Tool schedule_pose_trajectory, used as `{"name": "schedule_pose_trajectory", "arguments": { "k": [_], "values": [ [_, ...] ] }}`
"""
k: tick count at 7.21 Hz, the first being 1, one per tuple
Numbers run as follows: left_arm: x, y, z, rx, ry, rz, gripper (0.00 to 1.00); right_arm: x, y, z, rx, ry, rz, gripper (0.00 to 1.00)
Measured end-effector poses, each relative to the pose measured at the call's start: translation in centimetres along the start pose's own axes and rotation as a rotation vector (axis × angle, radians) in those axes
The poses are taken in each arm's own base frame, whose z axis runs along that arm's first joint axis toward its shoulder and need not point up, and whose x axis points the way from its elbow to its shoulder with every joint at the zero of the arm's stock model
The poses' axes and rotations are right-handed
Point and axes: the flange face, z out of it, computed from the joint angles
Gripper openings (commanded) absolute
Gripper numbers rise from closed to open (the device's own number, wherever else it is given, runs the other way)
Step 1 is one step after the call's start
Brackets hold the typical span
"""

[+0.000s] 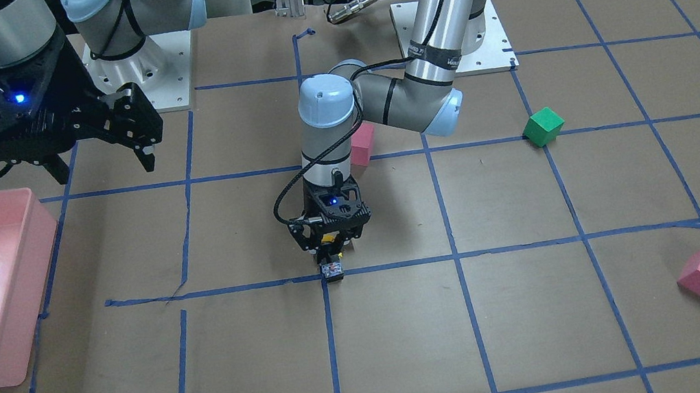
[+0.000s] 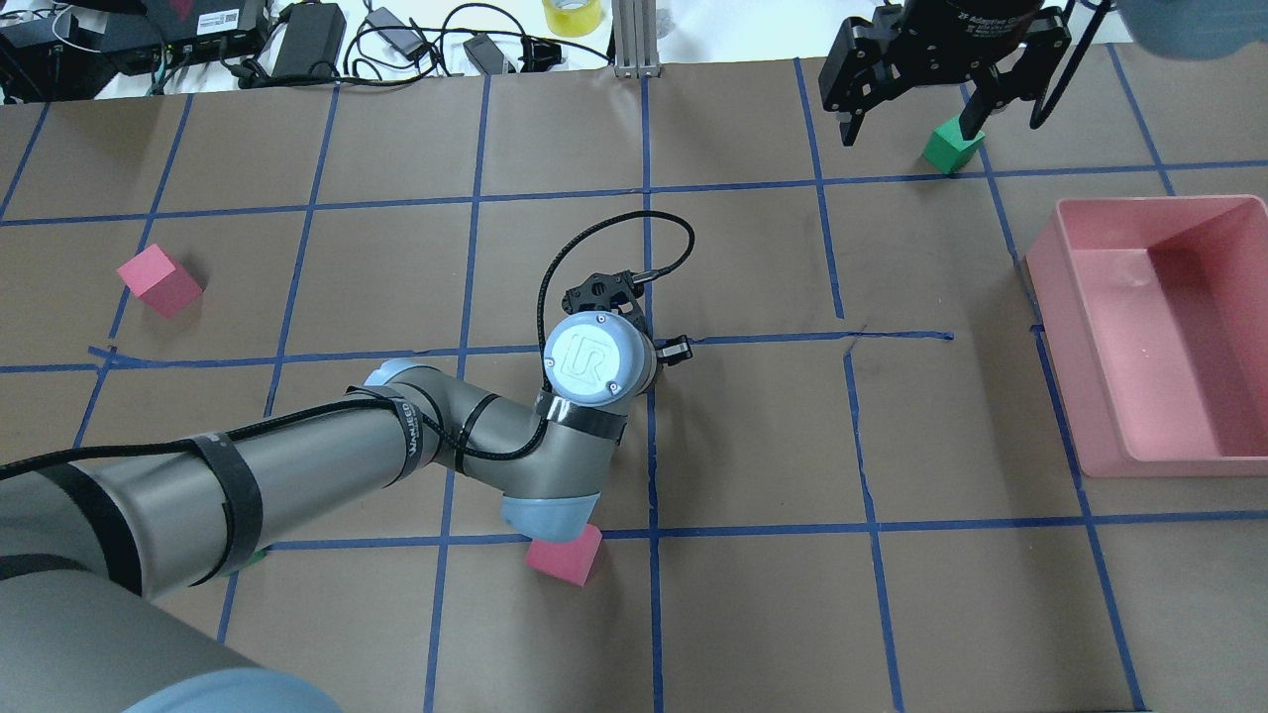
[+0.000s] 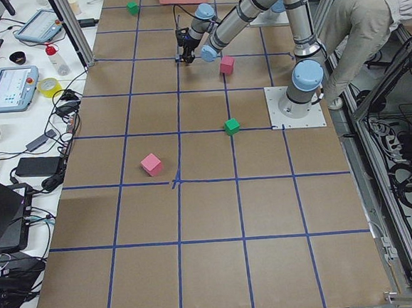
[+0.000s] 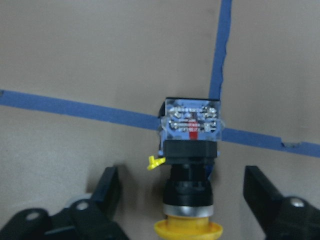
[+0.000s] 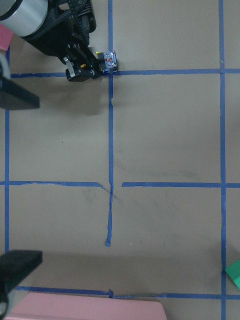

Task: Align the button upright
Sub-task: 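Lift and rotate the switch with the left gripper, yellow cap downward, then lower the switch onto the table with the left gripper, cap up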

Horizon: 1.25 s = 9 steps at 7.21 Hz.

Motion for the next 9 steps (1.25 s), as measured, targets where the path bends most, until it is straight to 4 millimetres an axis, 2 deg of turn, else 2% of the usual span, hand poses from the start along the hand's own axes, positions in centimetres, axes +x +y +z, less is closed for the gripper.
{"name": "schedule_pose_trajectory", "arguments": {
  "k": [3,4,7,9],
  "values": [
    [4.1,-4.6,-2.9,-0.184,-0.040,-0.161,0.00,0.0,0.0,-0.1,0.001,0.001,-0.002,1.00],
    [4.5,-6.1,-3.5,-0.259,-0.018,-0.259,0.00,0.0,0.0,-0.1,0.001,0.001,-0.002,1.00],
    [1.7,-9.3,-2.9,-0.422,0.060,-0.509,0.00,0.0,0.1,-0.1,0.001,0.001,-0.003,1.00],
    [-0.9,-11.1,-1.9,-0.550,0.104,-0.753,0.00,-0.1,0.2,-0.1,-0.001,0.001,-0.004,1.00]
  ]
}}
